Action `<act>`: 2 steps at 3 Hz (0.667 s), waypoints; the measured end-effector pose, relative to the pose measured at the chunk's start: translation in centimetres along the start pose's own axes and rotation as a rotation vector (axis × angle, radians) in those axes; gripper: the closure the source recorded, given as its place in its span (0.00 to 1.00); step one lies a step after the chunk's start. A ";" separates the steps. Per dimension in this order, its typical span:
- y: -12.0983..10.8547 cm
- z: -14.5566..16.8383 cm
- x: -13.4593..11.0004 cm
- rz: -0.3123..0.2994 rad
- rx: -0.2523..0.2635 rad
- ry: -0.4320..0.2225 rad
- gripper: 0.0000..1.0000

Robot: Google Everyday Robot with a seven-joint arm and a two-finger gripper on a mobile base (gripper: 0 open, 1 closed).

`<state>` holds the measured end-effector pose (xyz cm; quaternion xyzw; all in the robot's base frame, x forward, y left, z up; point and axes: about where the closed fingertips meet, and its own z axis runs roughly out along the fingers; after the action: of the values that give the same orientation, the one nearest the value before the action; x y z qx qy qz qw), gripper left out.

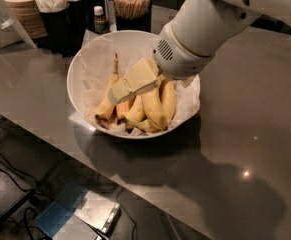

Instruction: Pick banana from white bowl

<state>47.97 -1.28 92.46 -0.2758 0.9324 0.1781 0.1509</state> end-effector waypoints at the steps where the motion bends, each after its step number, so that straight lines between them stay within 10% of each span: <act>1: 1.0 1.4 0.6 0.015 -0.041 0.021 0.00; 2: 1.5 2.9 0.8 0.044 -0.062 0.045 0.00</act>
Offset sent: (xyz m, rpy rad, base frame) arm -0.0089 0.0311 -0.0419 0.0443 0.1407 -0.0230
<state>47.02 0.76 90.01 -0.2637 0.9355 0.2040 0.1172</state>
